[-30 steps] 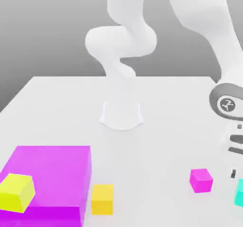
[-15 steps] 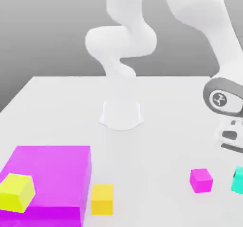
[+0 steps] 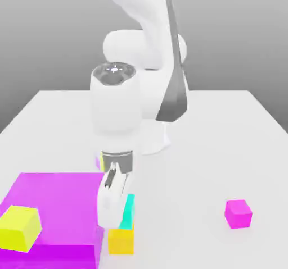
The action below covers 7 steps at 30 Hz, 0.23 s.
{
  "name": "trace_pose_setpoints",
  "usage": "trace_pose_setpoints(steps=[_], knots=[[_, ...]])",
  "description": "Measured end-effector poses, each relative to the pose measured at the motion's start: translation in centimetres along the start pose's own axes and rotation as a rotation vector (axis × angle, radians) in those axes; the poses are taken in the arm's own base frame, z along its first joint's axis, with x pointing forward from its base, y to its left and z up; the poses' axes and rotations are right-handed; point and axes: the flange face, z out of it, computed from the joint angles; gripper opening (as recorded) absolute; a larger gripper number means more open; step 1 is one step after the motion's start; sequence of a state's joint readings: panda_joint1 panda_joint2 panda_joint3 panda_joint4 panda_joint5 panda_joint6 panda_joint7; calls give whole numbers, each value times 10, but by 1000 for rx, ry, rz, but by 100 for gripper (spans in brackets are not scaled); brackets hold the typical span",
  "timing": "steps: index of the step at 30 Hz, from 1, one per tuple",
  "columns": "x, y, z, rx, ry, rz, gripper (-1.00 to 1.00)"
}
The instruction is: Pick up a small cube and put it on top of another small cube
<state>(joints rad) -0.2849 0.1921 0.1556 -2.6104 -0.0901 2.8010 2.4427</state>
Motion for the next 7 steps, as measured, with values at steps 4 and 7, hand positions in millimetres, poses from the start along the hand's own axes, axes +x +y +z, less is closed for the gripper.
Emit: trace_pose_setpoints(steps=[4,7], knots=[[0,0,0,0,0,0,100],[0,0,-1,-1,1,2,100]])
